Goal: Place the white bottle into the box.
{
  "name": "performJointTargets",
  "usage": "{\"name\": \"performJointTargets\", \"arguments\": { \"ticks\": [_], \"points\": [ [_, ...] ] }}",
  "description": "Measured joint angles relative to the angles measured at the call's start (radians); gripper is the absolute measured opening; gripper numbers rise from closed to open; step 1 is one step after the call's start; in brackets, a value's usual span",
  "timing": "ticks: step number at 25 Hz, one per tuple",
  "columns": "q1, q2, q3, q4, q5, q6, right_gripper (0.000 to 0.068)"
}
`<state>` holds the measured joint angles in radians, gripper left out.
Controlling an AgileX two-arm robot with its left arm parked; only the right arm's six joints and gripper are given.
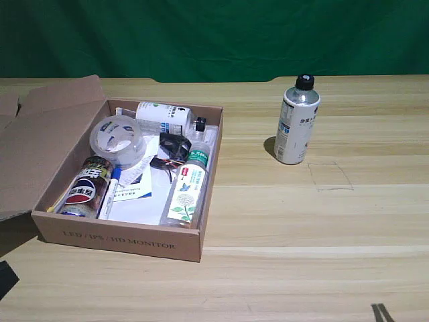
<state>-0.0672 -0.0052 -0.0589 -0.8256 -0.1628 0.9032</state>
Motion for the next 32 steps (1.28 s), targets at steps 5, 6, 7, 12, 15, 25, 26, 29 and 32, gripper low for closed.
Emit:
{"name": "performJointTargets", "arguments": {
  "ticks": [5, 6, 7, 12, 15, 25, 26, 29, 32],
  "points": [
    [0.000, 0.000, 0.000, -0.002, -0.001, 0.000, 0.0004],
    [0.000, 0.000, 0.000, -0.003, -0.001, 0.000, 0.0004],
    [0.000, 0.000, 0.000, -0.003, -0.001, 0.000, 0.0004],
    [0.000, 0.000, 0.000, -0.005, -0.001, 0.001, 0.0004],
    [0.000, 0.000, 0.000, -0.005, -0.001, 0.025, 0.0004],
    [0.000, 0.319, -0.102, -0.589, -0.100, 0.556, 0.0332],
    [0.000, 0.372, -0.129, -0.679, -0.141, 0.640, 0.0405],
    [0.000, 0.550, -0.215, -0.882, -0.241, 0.875, 0.0615],
    [0.000, 0.713, -0.281, -0.926, -0.259, 0.922, 0.0678]
  ]
}}
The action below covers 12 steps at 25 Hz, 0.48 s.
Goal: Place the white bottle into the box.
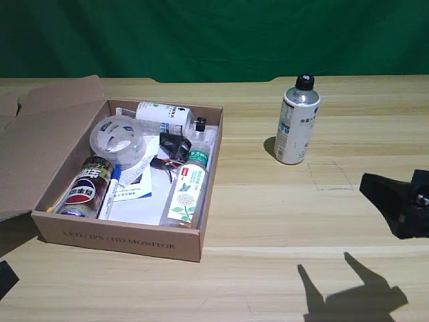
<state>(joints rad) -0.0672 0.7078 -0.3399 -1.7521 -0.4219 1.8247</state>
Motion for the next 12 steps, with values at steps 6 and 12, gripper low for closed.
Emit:
{"name": "performJointTargets", "arguments": {
  "ticks": [6, 12],
  "points": [
    [0.000, 0.272, -0.149, 0.010, 0.005, -0.003, 0.0679],
    [0.009, 0.495, -0.313, 0.062, 0.009, -0.071, 0.0656]
  ]
}}
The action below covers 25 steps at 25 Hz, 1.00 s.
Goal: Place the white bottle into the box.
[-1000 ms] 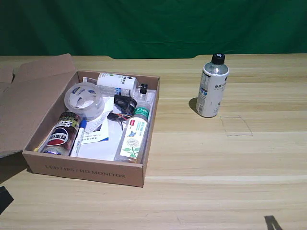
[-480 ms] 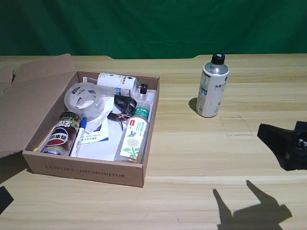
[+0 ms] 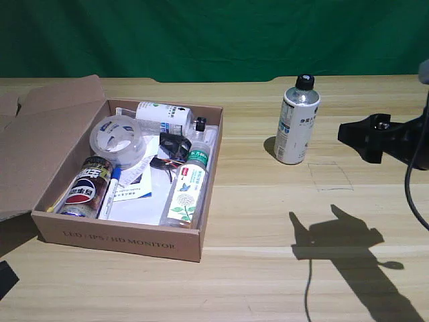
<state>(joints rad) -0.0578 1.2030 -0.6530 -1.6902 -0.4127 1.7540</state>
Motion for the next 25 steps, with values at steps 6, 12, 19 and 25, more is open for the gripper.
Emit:
{"name": "performJointTargets", "arguments": {
  "ticks": [6, 12, 19, 25],
  "points": [
    [0.123, 0.188, -0.133, 0.001, 0.132, -0.032, 0.0643],
    [0.232, 0.361, -0.261, 0.006, 0.300, -0.038, 0.0640],
    [0.241, 0.543, -0.388, 0.061, 0.346, -0.037, 0.0640],
    [0.241, 0.641, -0.476, 0.083, 0.352, -0.026, 0.0640]
  ]
}}
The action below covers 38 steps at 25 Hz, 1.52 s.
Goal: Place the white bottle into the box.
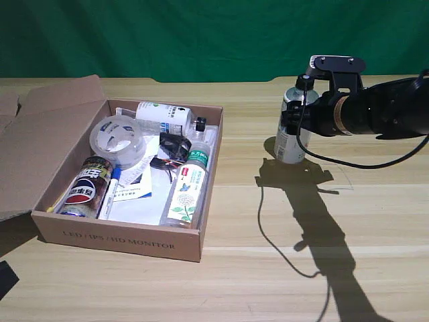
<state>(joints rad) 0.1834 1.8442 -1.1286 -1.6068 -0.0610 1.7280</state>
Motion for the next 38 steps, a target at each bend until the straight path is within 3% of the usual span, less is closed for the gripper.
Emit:
{"name": "performJointTargets", "arguments": {
  "ticks": [24, 31, 38],
  "points": [
    [0.000, 0.250, -0.201, 0.000, 0.006, 0.014, 0.0630],
    [0.000, 0.269, -0.224, -0.018, 0.000, 0.014, 0.0537],
    [-0.001, 0.248, -0.220, -0.101, -0.112, 0.015, 0.0536]
  ]
}}
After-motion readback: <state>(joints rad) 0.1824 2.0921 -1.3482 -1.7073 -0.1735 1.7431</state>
